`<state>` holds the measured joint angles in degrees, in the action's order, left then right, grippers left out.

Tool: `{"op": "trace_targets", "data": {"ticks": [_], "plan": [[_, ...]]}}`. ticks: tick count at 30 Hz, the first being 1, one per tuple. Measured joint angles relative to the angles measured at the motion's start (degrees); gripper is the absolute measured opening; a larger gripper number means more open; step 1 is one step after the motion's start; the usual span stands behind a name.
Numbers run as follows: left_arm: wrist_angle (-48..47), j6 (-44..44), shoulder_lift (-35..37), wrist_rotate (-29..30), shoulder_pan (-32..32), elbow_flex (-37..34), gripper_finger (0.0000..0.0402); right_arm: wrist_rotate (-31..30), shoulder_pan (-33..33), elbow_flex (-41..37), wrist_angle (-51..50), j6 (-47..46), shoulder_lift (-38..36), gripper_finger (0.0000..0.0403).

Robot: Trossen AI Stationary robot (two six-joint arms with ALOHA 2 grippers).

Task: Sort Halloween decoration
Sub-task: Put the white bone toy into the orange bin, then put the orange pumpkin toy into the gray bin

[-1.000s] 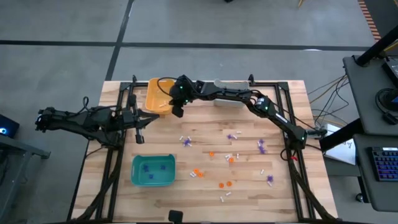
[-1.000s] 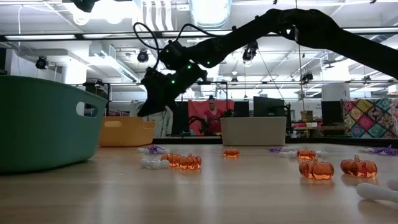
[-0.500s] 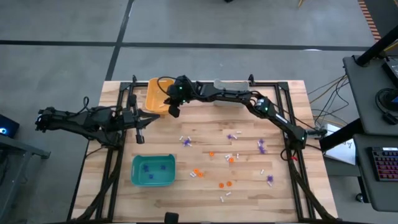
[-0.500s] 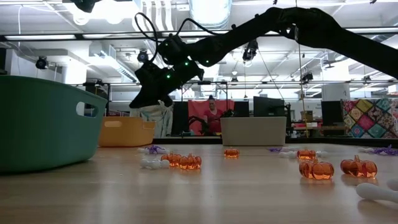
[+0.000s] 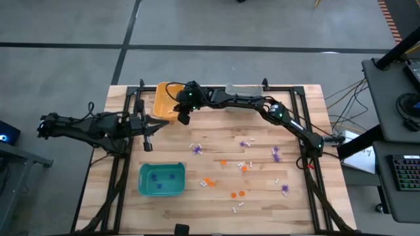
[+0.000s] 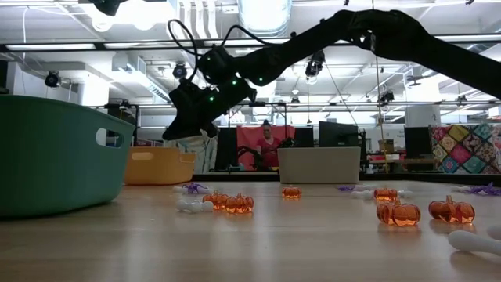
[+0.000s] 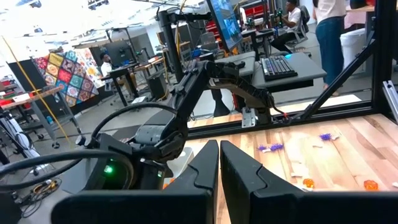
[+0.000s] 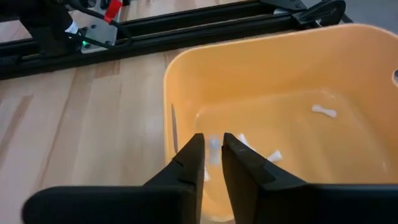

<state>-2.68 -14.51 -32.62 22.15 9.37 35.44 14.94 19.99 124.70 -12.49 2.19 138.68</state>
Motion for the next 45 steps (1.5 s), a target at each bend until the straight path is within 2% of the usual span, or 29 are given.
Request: {"op": "trace_targets", "data": {"ticks": [8, 14, 22, 31, 38, 45], "plan": [[0.0, 0.0, 0.0, 0.0, 0.0, 0.0, 0.0, -0.1, 0.2, 0.0, -0.3, -0.2, 0.3, 0.0089], [0.0, 0.4, 0.0, 0.0, 0.0, 0.0, 0.0, 0.0, 0.2, 2.0, -6.2, 0.9, -1.8, 0.0094], [0.1, 1.7, -0.6, 0.0, 0.0, 0.0, 0.0, 0.0, -0.1, 6.9, -32.0, 4.2, -7.9, 0.0077], [0.9, 3.0, -3.2, -0.1, 0.0, 0.0, 0.0, 0.1, -1.2, 6.9, -58.7, 2.9, -15.7, 0.0069], [3.6, 3.0, -5.8, -0.1, 0.0, 0.0, 0.0, 0.1, -2.8, 6.5, -70.0, -0.6, -18.8, 0.007], [3.7, 3.1, -6.6, -0.1, 0.0, 0.0, 0.0, 0.1, -5.3, 4.1, -74.8, -2.1, -20.2, 0.0069]]}}
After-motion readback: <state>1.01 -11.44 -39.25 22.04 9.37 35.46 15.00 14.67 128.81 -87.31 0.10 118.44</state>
